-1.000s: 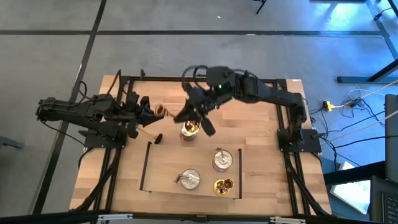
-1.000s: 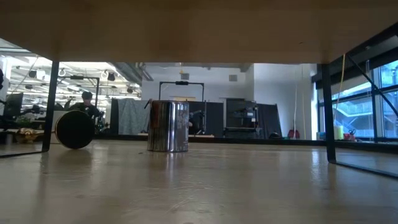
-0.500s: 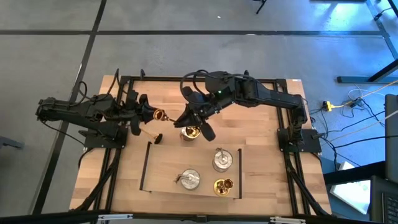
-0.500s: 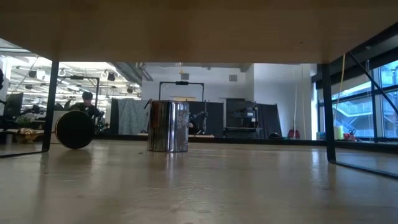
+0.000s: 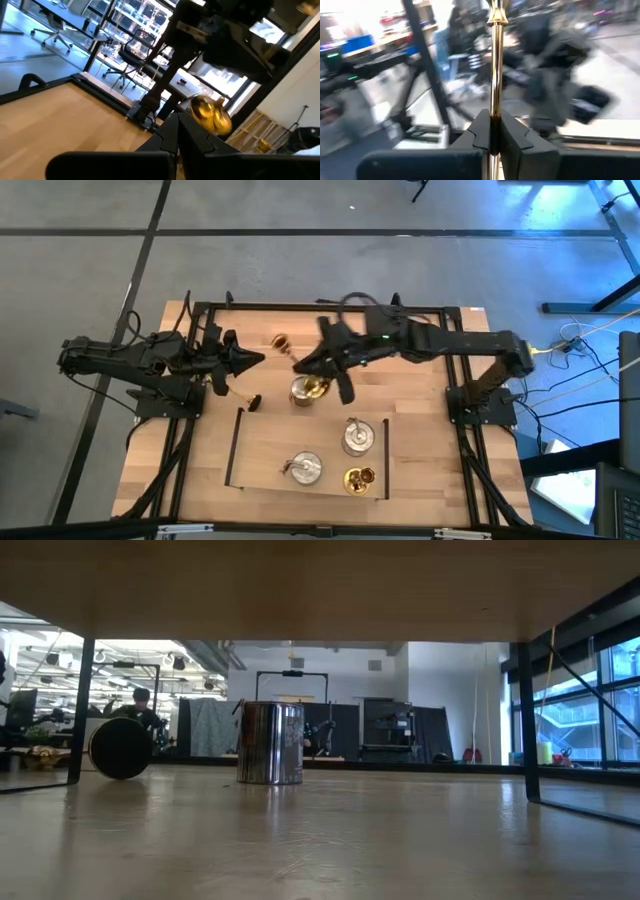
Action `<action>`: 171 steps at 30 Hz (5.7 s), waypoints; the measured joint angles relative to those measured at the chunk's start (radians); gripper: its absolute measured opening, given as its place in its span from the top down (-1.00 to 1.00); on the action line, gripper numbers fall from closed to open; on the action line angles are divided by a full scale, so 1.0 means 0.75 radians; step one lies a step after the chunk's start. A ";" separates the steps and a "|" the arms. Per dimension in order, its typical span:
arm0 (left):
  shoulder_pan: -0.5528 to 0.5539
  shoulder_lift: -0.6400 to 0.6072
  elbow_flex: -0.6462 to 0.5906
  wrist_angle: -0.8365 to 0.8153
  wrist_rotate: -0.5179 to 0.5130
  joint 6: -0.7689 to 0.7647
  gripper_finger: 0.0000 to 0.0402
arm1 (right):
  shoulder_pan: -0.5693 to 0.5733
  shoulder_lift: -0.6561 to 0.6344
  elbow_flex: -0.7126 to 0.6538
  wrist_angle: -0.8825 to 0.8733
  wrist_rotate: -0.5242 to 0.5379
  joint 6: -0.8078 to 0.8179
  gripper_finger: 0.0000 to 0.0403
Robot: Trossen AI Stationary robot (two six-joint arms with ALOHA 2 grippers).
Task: Pick & Place candle stick holders
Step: Put the right gold candle holder on the shelf
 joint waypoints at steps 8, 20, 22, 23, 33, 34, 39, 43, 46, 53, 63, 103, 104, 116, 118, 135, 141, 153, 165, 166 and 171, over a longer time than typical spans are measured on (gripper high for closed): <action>0.021 0.181 -0.001 0.116 -0.045 0.153 0.94 | 0.031 -0.210 -0.418 0.366 0.244 0.098 0.92; 0.240 0.414 0.044 0.429 0.344 0.135 0.75 | 0.013 -0.225 -0.582 0.516 0.220 0.115 0.92; 0.260 0.410 0.044 0.429 0.394 0.104 0.71 | 0.019 -0.225 -0.589 0.533 0.220 0.088 0.92; 0.267 0.409 0.044 0.443 0.405 0.086 0.69 | 0.020 -0.225 -0.602 0.559 0.219 0.080 0.92; 0.243 0.431 0.044 0.610 0.409 0.038 0.63 | 0.006 -0.223 -0.888 1.076 0.221 0.240 0.92; 0.237 0.439 0.044 0.618 0.409 0.032 0.63 | 0.004 -0.223 -0.889 1.064 0.224 0.237 0.92; 0.194 0.517 0.078 0.626 0.425 0.061 0.63 | 0.008 -0.207 -0.883 0.977 0.239 0.218 0.92; 0.171 0.585 0.130 0.616 0.479 0.119 0.63 | 0.025 -0.198 -0.883 0.984 0.255 0.219 0.92; 0.172 0.628 0.163 0.619 0.527 0.121 0.63 | 0.025 -0.197 -0.882 0.980 0.255 0.220 0.92; 0.172 0.685 0.187 0.620 0.533 0.124 0.63 | 0.026 -0.196 -0.882 0.951 0.257 0.244 0.92; 0.172 0.686 0.187 0.628 0.531 0.124 0.63 | 0.025 -0.196 -0.882 0.913 0.260 0.246 0.92; 0.175 0.686 0.187 0.573 0.559 0.062 0.95 | 0.031 -0.196 -0.880 0.847 0.324 0.255 0.38; 0.167 0.686 0.187 0.556 0.565 0.060 0.95 | 0.035 -0.196 -0.880 0.847 0.327 0.260 0.31; 0.046 0.667 0.189 0.499 0.476 0.237 0.95 | 0.034 -0.207 -0.881 0.808 0.225 0.470 -0.21; 0.027 0.647 0.189 0.442 0.440 0.261 0.95 | 0.034 -0.215 -0.882 0.780 0.223 0.495 -0.26; -0.221 0.676 0.187 0.381 -0.020 0.363 0.95 | 0.176 -0.480 -0.881 0.433 0.551 0.448 -0.58; -0.347 0.726 0.236 0.355 -0.276 0.473 0.95 | 0.301 -0.553 -0.881 0.388 0.698 0.218 -0.58; -0.476 1.004 0.498 0.180 -0.663 0.429 0.95 | 0.507 -0.584 -0.881 0.320 0.712 0.253 -0.58; -0.618 1.027 0.502 0.166 -0.887 0.243 0.95 | 0.620 -0.584 -0.881 0.279 0.823 0.253 -0.58; -0.629 1.033 0.502 0.164 -0.920 0.249 0.95 | 0.619 -0.584 -0.881 0.279 0.824 0.253 -0.58; -0.630 1.065 0.502 0.161 -0.961 0.237 0.95 | 0.619 -0.584 -0.881 0.279 0.827 0.253 -0.58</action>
